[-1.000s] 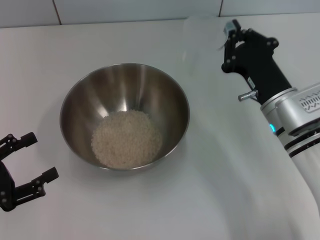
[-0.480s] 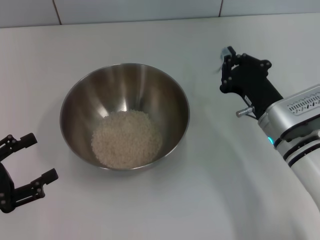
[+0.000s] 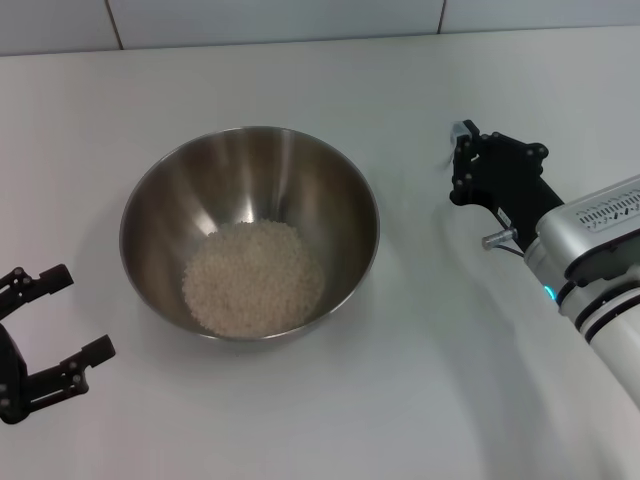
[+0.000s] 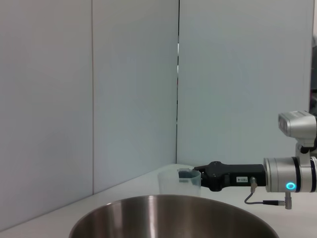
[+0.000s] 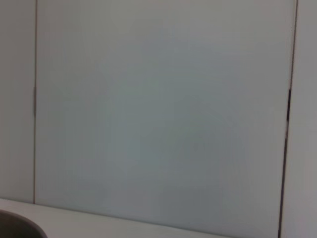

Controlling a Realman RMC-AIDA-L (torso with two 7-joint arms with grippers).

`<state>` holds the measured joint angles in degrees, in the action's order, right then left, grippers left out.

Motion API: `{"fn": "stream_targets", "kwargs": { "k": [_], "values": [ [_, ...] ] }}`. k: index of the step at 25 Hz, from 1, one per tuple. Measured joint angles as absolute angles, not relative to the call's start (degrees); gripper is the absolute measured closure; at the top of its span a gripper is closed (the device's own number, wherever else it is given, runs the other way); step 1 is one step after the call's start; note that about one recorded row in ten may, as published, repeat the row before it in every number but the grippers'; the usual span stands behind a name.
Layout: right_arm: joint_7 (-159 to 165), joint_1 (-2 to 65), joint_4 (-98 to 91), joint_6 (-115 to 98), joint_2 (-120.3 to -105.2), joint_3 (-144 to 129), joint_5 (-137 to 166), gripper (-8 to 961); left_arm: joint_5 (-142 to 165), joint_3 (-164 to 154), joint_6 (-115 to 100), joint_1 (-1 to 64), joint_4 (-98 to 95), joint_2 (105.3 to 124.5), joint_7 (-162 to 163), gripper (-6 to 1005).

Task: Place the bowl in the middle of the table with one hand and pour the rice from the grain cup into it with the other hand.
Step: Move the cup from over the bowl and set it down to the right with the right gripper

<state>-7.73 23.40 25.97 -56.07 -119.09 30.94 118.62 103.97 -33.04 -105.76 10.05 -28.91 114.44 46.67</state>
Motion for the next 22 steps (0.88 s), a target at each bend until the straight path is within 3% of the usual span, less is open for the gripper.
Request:
{"fn": "stream_targets", "kwargs": {
  "k": [22],
  "values": [
    [-6.8, 23.4, 24.9, -53.7, -119.2, 30.9, 119.0, 888, 103.8, -32.2, -105.7, 10.3, -28.9, 114.43, 47.4, 137]
  ]
}}
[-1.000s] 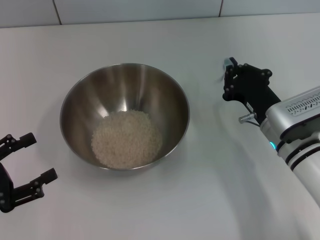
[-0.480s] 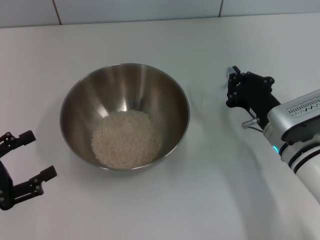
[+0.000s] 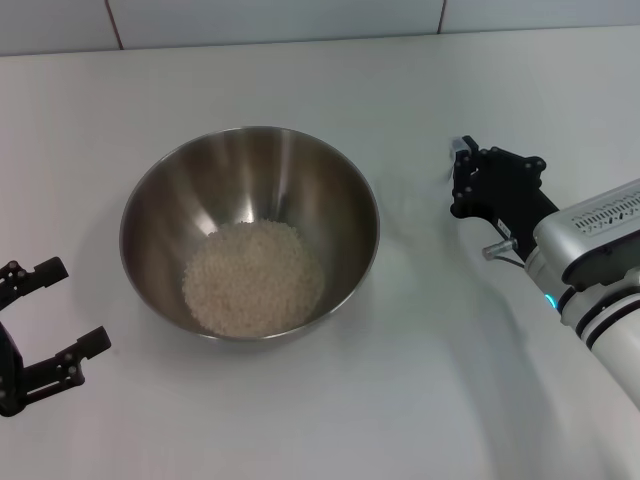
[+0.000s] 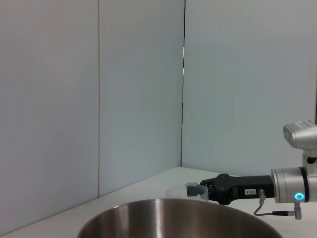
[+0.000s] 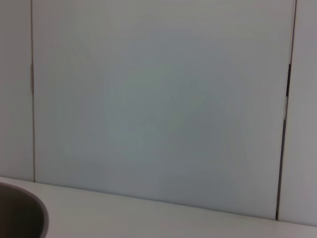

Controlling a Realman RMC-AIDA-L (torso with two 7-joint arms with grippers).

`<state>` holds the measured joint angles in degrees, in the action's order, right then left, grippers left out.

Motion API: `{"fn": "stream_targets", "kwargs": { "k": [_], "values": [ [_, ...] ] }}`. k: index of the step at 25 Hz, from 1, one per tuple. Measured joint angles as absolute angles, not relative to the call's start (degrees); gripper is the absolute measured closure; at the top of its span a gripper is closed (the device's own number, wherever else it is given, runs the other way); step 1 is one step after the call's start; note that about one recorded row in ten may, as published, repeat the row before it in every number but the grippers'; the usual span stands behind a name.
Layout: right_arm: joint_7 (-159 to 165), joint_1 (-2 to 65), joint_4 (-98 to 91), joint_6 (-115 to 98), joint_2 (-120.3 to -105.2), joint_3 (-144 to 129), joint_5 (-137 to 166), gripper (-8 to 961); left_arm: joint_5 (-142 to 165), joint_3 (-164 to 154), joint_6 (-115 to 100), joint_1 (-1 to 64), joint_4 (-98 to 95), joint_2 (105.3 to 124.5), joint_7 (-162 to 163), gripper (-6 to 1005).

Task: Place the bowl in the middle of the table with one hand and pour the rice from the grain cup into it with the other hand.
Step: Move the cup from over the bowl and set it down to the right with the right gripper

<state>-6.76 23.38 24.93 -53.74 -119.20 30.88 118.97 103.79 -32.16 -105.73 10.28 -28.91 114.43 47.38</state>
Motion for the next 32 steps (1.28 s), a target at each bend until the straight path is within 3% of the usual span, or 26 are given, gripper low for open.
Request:
{"fn": "stream_targets", "kwargs": {
  "k": [3, 14, 20, 32],
  "values": [
    [-6.5, 23.4, 24.9, -53.7, -119.18, 31.0, 118.9, 887, 103.8, -32.2, -105.7, 10.3, -28.9, 114.43, 47.4, 137],
    [-5.4, 22.8, 24.3, -53.6, -119.09, 30.5, 119.0, 680, 103.8, -31.7, -105.8, 10.2, -28.9, 114.43, 47.4, 137],
    [-5.2, 21.0, 24.6, -54.3, -119.08, 30.4, 119.6, 515, 103.8, -31.7, -105.9, 10.0, -28.9, 114.36, 47.4, 137],
    [3.7, 17.2, 22.6, -61.4, -118.57, 30.4, 127.6, 516, 103.9, -31.7, -105.9, 10.0, -29.1, 114.26, 47.4, 137]
  ]
}}
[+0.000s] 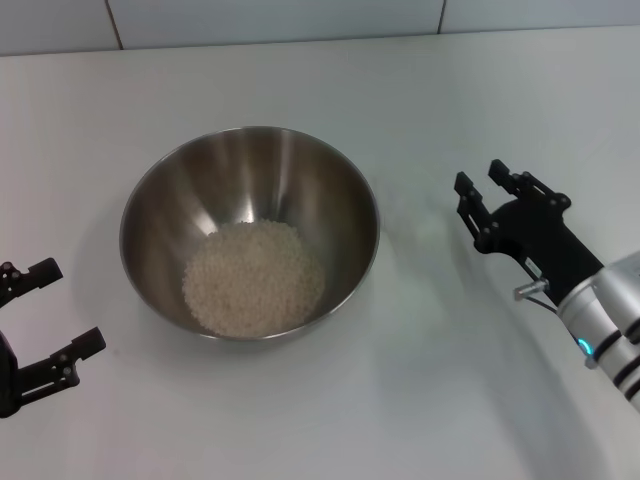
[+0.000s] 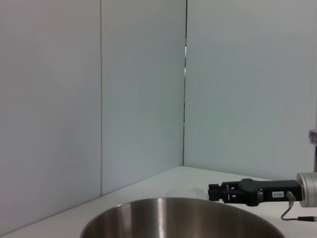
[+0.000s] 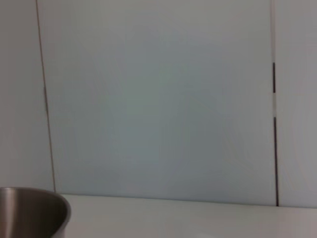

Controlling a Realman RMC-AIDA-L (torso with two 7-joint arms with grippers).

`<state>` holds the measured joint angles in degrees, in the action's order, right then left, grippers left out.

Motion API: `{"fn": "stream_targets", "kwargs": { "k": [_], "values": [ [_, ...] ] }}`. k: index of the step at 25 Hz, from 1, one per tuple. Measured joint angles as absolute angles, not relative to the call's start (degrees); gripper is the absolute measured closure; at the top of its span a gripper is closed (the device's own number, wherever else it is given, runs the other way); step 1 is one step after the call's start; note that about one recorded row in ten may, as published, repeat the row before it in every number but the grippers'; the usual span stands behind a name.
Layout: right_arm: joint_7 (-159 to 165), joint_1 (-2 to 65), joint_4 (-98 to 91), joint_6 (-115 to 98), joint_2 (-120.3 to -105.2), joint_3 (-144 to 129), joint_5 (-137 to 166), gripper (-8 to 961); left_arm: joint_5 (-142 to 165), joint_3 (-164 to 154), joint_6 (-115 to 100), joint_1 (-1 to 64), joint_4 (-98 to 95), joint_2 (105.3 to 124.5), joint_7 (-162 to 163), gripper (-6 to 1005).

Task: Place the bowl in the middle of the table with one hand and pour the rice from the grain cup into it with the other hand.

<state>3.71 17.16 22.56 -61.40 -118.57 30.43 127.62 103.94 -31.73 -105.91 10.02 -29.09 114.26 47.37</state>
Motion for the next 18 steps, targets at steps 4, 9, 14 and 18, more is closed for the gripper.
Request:
{"fn": "stream_targets", "kwargs": {
  "k": [4, 9, 14, 18],
  "values": [
    [4.6, 14.8, 22.7, -65.0, -117.72, 30.4, 128.6, 515, 103.9, -31.7, -105.9, 10.0, -29.1, 114.25, 47.4, 136],
    [8.7, 13.2, 22.2, -71.0, -116.14, 30.2, 130.7, 515, 103.9, -31.7, -105.9, 9.7, -29.1, 114.25, 47.4, 136],
    [21.5, 14.5, 15.2, -82.1, -113.77, 30.3, 138.0, 516, 104.0, -31.7, -105.9, 9.7, -29.1, 114.25, 47.4, 136],
    [35.0, 20.7, -1.0, -94.5, -113.83, 30.0, 146.1, 505, 104.1, -31.7, -105.9, 9.7, -29.1, 114.25, 47.4, 136]
  ]
}}
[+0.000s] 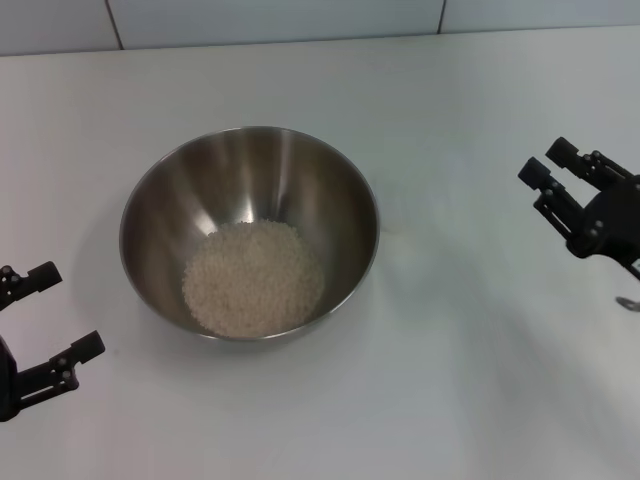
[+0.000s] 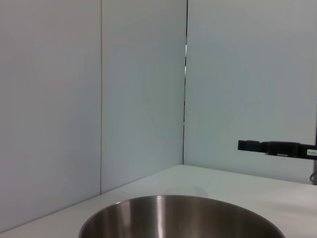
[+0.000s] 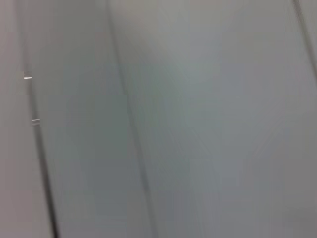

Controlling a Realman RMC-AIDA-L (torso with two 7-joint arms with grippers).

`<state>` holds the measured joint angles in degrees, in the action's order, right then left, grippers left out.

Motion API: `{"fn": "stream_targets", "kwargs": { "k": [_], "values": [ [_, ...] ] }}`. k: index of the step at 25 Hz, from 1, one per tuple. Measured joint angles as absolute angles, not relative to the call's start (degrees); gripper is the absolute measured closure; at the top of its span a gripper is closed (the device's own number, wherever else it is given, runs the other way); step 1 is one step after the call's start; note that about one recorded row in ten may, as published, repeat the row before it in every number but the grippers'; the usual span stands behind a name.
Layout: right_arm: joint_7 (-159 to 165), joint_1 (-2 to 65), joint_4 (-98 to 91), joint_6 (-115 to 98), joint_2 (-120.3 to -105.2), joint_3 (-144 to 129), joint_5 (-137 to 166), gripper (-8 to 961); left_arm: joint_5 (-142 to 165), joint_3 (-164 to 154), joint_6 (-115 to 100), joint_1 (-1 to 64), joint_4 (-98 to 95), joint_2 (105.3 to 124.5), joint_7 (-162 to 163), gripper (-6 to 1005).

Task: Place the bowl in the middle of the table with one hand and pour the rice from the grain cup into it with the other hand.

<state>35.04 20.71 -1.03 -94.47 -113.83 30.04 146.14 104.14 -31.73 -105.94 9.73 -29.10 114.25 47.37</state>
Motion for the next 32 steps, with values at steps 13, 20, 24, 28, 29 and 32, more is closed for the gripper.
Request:
{"fn": "stream_targets", "kwargs": {
  "k": [13, 20, 24, 28, 29, 32],
  "values": [
    [38.9, 27.9, -11.0, -102.5, -114.51, 17.5, 148.9, 303, 104.2, -32.0, -105.8, 10.2, -29.1, 113.83, 47.4, 136],
    [39.8, 30.2, -12.1, -102.6, -116.45, 10.5, 148.9, 240, 104.4, -32.2, -106.1, 10.9, -29.1, 113.46, 47.5, 137],
    [39.8, 30.4, -13.6, -102.6, -117.32, 8.6, 148.9, 240, 105.3, -32.3, -106.2, 11.5, -29.1, 113.12, 47.9, 136],
    [39.8, 30.5, -14.6, -102.6, -117.56, 5.7, 148.7, 240, 106.6, -32.3, -106.3, 13.0, -29.1, 113.0, 48.5, 136],
    [39.8, 30.6, -14.9, -102.6, -117.42, 5.5, 148.7, 240, 107.0, -32.3, -106.3, 13.6, -29.3, 113.0, 48.9, 136],
    [39.8, 30.8, -15.3, -102.7, -117.39, 5.4, 148.7, 240, 107.9, -32.3, -106.3, 14.6, -30.0, 113.19, 50.1, 137]
  ]
}}
